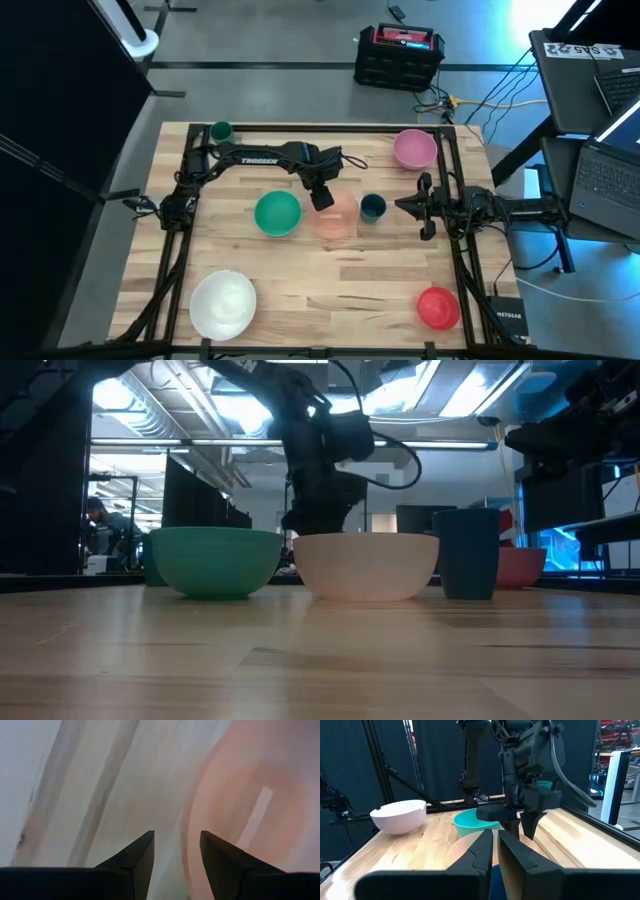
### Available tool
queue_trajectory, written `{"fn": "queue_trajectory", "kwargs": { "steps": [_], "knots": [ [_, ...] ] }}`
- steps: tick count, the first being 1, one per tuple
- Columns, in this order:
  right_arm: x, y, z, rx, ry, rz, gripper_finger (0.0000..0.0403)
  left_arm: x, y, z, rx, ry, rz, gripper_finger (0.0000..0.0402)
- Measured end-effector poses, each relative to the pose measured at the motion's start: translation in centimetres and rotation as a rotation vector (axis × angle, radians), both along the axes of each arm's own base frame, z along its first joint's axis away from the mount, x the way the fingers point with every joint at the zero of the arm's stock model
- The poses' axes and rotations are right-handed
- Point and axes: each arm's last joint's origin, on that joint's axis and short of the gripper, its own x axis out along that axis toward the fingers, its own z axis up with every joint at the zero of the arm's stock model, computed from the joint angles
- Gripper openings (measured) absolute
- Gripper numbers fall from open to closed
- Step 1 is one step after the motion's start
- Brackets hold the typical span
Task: Nest bowls inside each other
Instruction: Move the light orange bowl to the top of the table
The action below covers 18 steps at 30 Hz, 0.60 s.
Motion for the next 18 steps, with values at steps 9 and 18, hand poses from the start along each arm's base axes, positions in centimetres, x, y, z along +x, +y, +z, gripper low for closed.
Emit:
{"fn": "queue_trajectory", "kwargs": {
  "steps": [9, 18],
  "knots": [
    [0.0, 0.0, 0.0, 0.0, 0.001, 0.0, 0.0012, 0.1, 1.2, -0.2, -0.013, -0.03, 0.027, 0.0006],
    [0.0, 0.0, 0.0, 0.0, 0.001, 0.0, 0.0012, -1.6, 6.5, -0.1, -0.017, -0.064, 0.213, 0.0001]
  ]
}}
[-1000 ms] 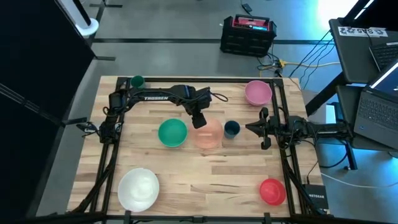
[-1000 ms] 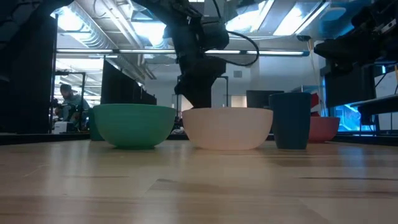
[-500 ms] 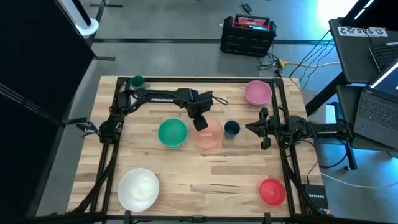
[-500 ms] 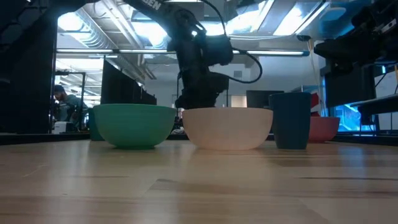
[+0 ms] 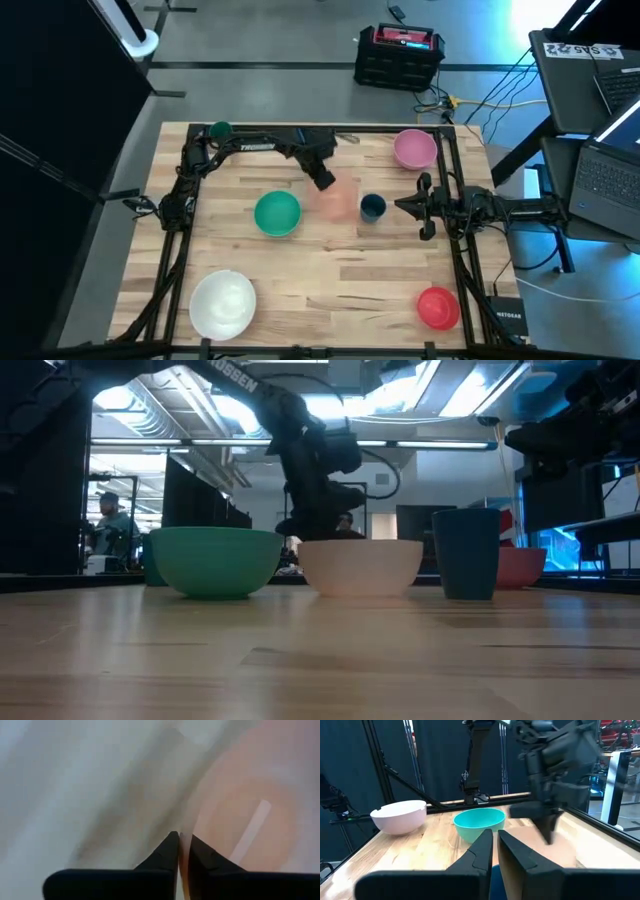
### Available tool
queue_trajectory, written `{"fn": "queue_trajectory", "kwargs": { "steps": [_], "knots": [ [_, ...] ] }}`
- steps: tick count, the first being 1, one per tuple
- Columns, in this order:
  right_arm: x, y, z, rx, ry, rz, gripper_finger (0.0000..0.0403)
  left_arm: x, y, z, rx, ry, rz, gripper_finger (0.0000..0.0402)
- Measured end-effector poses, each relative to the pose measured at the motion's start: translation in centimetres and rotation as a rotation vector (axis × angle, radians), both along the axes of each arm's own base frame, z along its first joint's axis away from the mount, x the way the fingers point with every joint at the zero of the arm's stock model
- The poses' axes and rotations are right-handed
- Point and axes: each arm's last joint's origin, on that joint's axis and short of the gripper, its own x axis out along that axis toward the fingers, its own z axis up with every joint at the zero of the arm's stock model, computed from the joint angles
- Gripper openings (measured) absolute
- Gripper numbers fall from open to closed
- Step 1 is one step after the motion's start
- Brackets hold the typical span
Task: Nest bowls inside each other
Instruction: Move the light orange bowl to the top of the table
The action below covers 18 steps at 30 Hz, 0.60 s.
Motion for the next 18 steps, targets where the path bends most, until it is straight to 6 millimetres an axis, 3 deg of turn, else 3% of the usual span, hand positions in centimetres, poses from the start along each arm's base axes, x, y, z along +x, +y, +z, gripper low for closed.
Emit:
{"fn": "queue_trajectory", "kwargs": {
  "steps": [9, 14, 18],
  "knots": [
    [0.0, 0.0, 0.0, 0.0, 0.0, 0.0, 0.0012, -3.1, 6.6, 0.1, 0.016, -0.039, 0.203, 0.0],
    [0.0, 0.0, 0.0, 0.0, 0.0, 0.0, 0.0012, -3.8, 7.4, 0.1, -0.038, -0.056, 0.219, 0.0003],
    [0.0, 0.0, 0.0, 0.0, 0.0, 0.0, 0.0012, -3.7, 7.3, 0.1, -0.073, -0.078, 0.187, 0.003]
  ]
}}
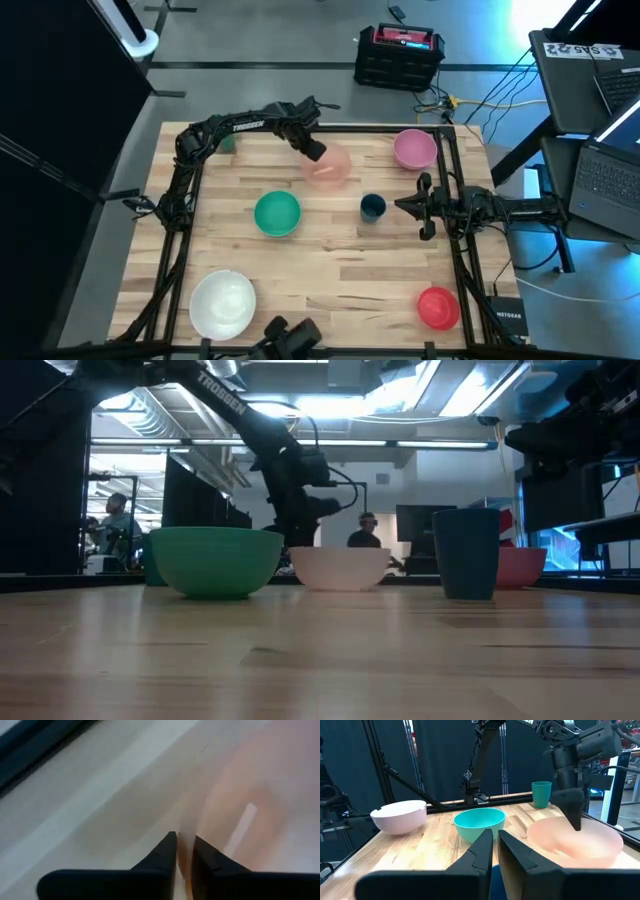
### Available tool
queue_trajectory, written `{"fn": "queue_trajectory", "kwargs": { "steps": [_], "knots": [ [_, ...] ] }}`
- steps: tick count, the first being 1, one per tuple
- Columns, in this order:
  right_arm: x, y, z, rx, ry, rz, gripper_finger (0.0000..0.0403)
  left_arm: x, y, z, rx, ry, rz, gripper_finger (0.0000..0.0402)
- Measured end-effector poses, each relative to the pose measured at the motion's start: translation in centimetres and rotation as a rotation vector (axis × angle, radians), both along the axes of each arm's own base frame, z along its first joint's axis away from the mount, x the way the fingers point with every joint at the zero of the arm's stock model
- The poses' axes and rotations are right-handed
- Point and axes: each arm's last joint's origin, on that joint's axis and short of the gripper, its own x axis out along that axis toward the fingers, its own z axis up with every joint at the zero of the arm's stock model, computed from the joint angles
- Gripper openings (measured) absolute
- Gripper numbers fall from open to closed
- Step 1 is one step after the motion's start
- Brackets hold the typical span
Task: Nest bowls inside each other
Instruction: Move the light orange bowl to the top of the table, then move the white bowl to the center of the table
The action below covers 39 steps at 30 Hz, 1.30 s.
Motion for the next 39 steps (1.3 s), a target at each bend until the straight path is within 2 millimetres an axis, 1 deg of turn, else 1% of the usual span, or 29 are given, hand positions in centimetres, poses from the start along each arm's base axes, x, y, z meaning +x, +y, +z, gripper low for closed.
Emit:
{"fn": "queue_trajectory", "kwargs": {
  "steps": [5, 9, 20, 22, 24, 26, 29, 32, 34, 36, 39],
  "knots": [
    [0.0, 0.0, 0.0, 0.0, 0.0, 0.0, 0.0012, 0.4, -0.7, 0.2, -0.011, -0.011, -0.083, 0.0082],
    [0.0, 0.0, 0.0, 0.0, 0.0, 0.0, 0.0012, 0.8, -1.1, 1.5, 0.004, -0.001, -0.139, 0.0113],
    [0.0, 0.0, 0.0, 0.0, 0.0, 0.0, 0.0012, 0.9, -0.9, 6.0, 0.075, 0.05, -0.219, 0.0125],
    [0.0, 0.0, 0.0, 0.0, 0.0, 0.0, 0.0012, 0.8, -1.3, 7.0, 0.074, 0.072, -0.25, 0.0125],
    [0.0, 0.0, 0.0, 0.0, 0.0, 0.0, 0.0012, 1.0, -2.2, 8.0, 0.076, 0.094, -0.314, 0.0125],
    [0.0, 0.0, 0.0, 0.0, 0.001, 0.0, 0.0012, 1.4, -3.9, 9.4, 0.079, 0.117, -0.411, 0.0125],
    [0.0, 0.0, 0.0, 0.0, 0.0, 0.0, 0.0012, 1.9, -7.9, 11.4, 0.068, 0.166, -0.581, 0.0125],
    [0.0, 0.0, 0.0, 0.0, 0.0, 0.0, 0.0012, 1.8, -12.7, 13.5, 0.052, 0.212, -0.738, 0.0125],
    [0.0, 0.0, 0.0, 0.0, 0.0, 0.0, 0.0012, 1.6, -16.1, 14.5, 0.039, 0.233, -0.805, 0.0125],
    [0.0, 0.0, 0.0, 0.0, 0.0, 0.0, 0.0012, 1.5, -19.7, 15.5, 0.055, 0.203, -0.85, 0.0125],
    [0.0, 0.0, 0.0, 0.0, 0.0, 0.0, 0.0012, 0.3, -25.4, 17.1, 0.071, 0.177, -0.968, 0.0125]
  ]
}}
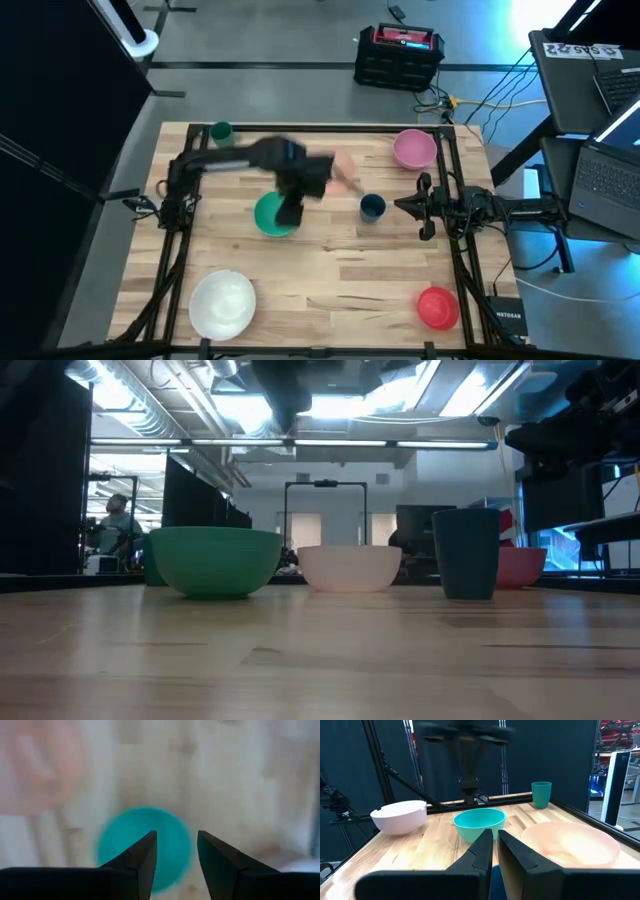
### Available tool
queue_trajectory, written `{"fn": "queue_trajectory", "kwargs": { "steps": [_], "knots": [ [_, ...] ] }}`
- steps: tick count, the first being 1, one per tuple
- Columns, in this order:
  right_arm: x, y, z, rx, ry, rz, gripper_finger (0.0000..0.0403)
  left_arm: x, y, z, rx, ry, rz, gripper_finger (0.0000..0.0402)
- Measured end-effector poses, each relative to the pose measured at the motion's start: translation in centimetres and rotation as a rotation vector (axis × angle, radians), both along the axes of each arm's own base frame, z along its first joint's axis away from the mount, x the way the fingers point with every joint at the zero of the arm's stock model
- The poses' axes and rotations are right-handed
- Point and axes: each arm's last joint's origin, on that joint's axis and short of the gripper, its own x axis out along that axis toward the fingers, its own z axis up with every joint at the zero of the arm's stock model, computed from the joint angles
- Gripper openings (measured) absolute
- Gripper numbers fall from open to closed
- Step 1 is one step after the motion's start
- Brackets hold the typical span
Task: Nest bowls inside each other
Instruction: Move the white bowl to the center of the table
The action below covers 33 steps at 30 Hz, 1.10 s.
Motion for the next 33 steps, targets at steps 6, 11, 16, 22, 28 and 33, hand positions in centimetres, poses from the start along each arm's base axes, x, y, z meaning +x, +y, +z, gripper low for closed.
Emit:
{"fn": "queue_trajectory", "kwargs": {
  "steps": [6, 11, 16, 22, 28, 33],
  "knots": [
    [0.0, 0.0, 0.0, 0.0, 0.0, 0.0, 0.0012, -3.9, -6.7, 0.3, -0.002, 0.045, -0.09, 0.0125],
    [0.0, 0.0, 0.0, 0.0, 0.0, 0.0, 0.0012, -8.0, -11.1, 0.2, 0.008, 0.085, -0.164, 0.0125],
    [0.0, 0.0, 0.0, 0.0, 0.001, 0.0, 0.0012, -10.1, -12.3, -3.5, 0.032, 0.123, -0.231, 0.0125],
    [0.0, 0.0, 0.0, 0.0, 0.0, 0.0, 0.0012, -11.0, -12.1, -6.7, 0.039, 0.111, -0.301, 0.0125],
    [0.0, 0.0, 0.0, 0.0, 0.0, 0.0, 0.0012, -11.2, -12.2, -9.7, 0.032, 0.097, -0.349, 0.0125],
    [0.0, 0.0, 0.0, 0.0, 0.0, 0.0, 0.0012, -11.3, -12.8, -10.8, 0.007, 0.078, -0.38, 0.0125]
  ]
}}
